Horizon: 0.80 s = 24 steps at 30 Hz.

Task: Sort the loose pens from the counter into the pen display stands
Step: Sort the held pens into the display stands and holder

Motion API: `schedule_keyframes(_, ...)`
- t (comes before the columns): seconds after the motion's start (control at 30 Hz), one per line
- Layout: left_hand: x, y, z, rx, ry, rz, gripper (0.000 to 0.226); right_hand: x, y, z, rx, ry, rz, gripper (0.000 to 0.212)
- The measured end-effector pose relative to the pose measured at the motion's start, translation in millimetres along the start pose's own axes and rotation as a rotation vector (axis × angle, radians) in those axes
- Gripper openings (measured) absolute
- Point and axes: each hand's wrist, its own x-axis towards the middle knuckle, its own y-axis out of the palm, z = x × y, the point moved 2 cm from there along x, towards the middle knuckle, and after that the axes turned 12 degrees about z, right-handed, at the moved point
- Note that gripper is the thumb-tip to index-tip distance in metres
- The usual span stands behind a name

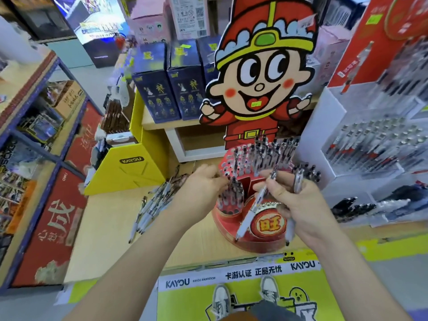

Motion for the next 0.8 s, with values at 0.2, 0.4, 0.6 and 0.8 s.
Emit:
schedule_keyframes(0.2,13.0,-15.2,-2.9,-0.042,-0.100,0.119,0.011,3.2,12.0,-2.8,0.046,-0.009,-0.042,0.024)
schedule_keyframes(0.4,20.0,-22.3,-2.4,-0.001,-0.089,0.243,0.019,6.0,18.8,-0.3,0.092,-0.008,-0.133,0.035)
schedule_keyframes(0.6,8.5,-39.8,-10.9,-0.833,-0.184,0.066,0.020,7.8,20.3,-1.3,0.105,0.012,-0.154,0.044)
schedule_keyframes(0.8,13.8,-42.3,-26.1,-1.196,-0.121,0.244,0.022,8.8,25.8,3.0,0.109,0.021,-0.074,0.031)
